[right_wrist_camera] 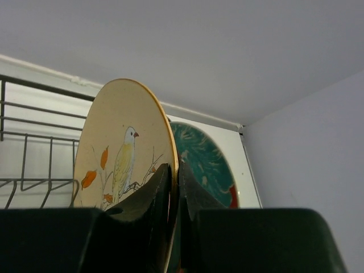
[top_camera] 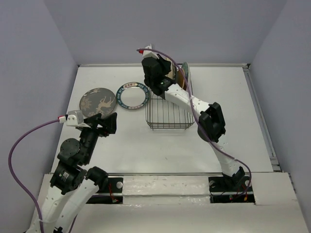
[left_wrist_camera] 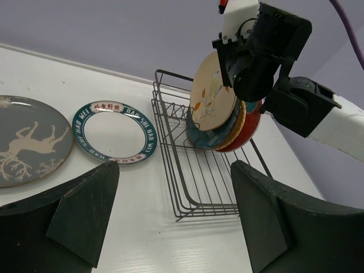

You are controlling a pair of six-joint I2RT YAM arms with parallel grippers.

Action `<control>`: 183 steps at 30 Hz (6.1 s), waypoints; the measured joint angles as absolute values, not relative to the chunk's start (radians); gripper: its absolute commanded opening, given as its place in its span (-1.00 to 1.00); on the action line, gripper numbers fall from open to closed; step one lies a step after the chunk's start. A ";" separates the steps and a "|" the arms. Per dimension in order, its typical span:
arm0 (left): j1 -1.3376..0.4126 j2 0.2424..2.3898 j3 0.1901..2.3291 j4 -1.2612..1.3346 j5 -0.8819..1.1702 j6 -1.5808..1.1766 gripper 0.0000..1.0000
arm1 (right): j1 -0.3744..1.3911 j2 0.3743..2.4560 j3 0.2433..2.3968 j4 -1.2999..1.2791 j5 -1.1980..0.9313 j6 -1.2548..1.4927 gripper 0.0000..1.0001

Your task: Load the plates into the dish rack

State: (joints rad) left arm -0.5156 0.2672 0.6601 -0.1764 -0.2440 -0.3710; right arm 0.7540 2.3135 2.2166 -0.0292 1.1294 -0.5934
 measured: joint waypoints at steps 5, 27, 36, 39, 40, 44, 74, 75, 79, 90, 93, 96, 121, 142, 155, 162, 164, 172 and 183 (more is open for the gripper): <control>-0.516 0.272 0.660 -0.176 -0.244 -0.371 0.82 | 0.764 2.313 2.187 -0.120 1.090 -0.461 -0.87; -0.347 0.607 0.660 -0.183 -0.150 -0.401 0.80 | 0.736 2.078 1.988 -0.426 0.689 0.218 0.87; -0.083 0.784 0.610 -0.104 -0.001 -0.548 0.73 | 0.731 1.596 1.626 -0.290 0.319 0.272 0.87; 0.034 0.845 0.561 -0.051 0.052 -0.631 0.71 | 0.732 1.436 1.465 -0.191 0.204 0.313 0.87; 0.090 0.876 0.531 -0.017 0.062 -0.672 0.71 | 0.732 1.388 1.411 -0.164 0.170 0.329 0.87; 0.167 0.958 0.472 0.063 0.055 -0.792 0.69 | 0.732 1.276 1.248 -0.102 0.057 0.380 0.87; 0.265 1.638 0.490 0.678 -0.083 -1.218 -0.89 | 0.732 1.164 1.003 -0.059 -0.117 0.407 0.85; 0.267 1.644 0.487 0.708 -0.079 -1.237 -0.89 | 0.732 1.164 1.002 -0.059 -0.117 0.407 0.85; 0.284 1.614 0.450 0.794 -0.057 -1.249 -0.89 | 0.732 1.164 1.001 -0.059 -0.113 0.407 0.85; 0.292 1.086 0.319 0.504 -0.110 -1.126 -0.89 | 0.732 1.271 1.059 -0.038 -0.199 0.426 0.85; 0.293 0.937 0.319 0.454 -0.106 -1.086 -0.89 | 0.732 1.320 1.102 -0.028 -0.242 0.442 0.85; 0.297 0.824 0.319 0.438 -0.076 -1.048 -0.89 | 0.732 1.353 1.132 -0.019 -0.271 0.456 0.85; 0.116 0.643 0.455 0.175 0.551 -0.803 -0.89 | 0.732 1.744 1.456 -0.091 -0.147 0.398 0.93; 0.086 0.732 0.489 0.206 0.661 -0.765 0.18 | 0.589 1.630 1.176 0.329 -0.654 0.624 -0.86; -0.064 0.713 0.623 0.137 0.530 -0.572 0.98 | 0.654 1.568 1.603 -0.284 0.001 0.371 -0.86; -0.146 0.675 0.663 0.013 0.366 -0.441 0.98 | 0.643 1.787 1.987 -0.420 0.428 0.239 -0.86; -0.165 0.669 0.663 -0.020 0.333 -0.419 0.98 | 0.654 1.898 2.144 -0.481 0.555 0.171 -0.87; -0.210 0.660 0.663 -0.078 0.259 -0.377 0.98 | 0.762 2.276 2.568 -0.506 0.862 -0.115 -0.87; -0.229 0.658 0.663 -0.081 0.244 -0.368 0.98 | 0.795 2.318 2.529 -0.477 1.001 -0.267 -0.86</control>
